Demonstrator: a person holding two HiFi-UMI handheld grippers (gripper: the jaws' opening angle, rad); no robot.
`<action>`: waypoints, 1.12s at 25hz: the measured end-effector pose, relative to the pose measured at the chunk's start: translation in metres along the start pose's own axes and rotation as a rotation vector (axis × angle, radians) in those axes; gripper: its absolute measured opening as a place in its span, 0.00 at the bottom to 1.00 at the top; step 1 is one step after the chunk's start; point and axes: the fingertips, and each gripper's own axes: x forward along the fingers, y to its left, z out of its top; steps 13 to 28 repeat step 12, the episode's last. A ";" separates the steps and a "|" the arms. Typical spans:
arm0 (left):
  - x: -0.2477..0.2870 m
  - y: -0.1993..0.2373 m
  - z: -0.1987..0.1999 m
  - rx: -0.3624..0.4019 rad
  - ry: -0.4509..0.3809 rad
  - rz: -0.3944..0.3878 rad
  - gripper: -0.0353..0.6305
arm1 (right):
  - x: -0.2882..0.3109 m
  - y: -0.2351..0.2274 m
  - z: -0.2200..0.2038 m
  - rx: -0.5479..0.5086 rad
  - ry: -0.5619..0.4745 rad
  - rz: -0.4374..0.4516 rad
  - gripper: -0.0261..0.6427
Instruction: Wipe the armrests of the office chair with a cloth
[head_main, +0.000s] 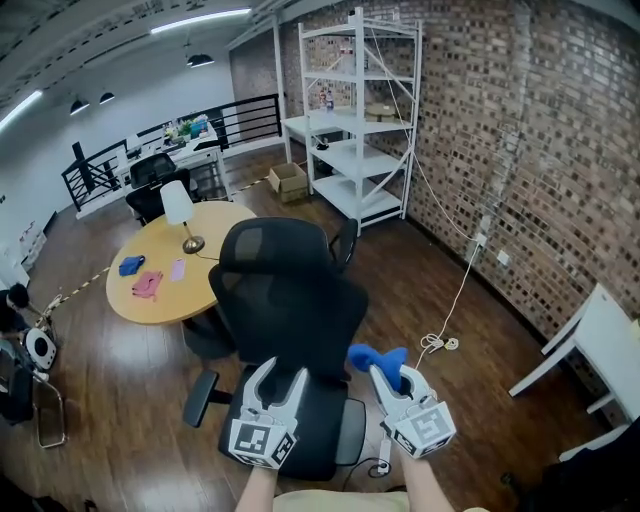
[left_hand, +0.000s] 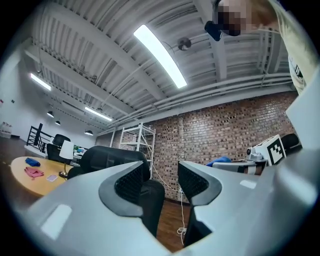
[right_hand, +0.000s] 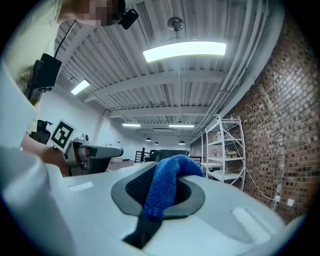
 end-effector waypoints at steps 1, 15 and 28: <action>0.000 0.000 0.003 -0.003 0.002 0.003 0.34 | 0.000 0.001 0.001 -0.004 0.000 0.002 0.07; -0.008 0.005 -0.010 -0.020 0.019 0.019 0.34 | -0.002 0.007 -0.011 0.009 0.016 0.023 0.07; -0.008 0.005 -0.010 -0.020 0.019 0.019 0.34 | -0.002 0.007 -0.011 0.009 0.016 0.023 0.07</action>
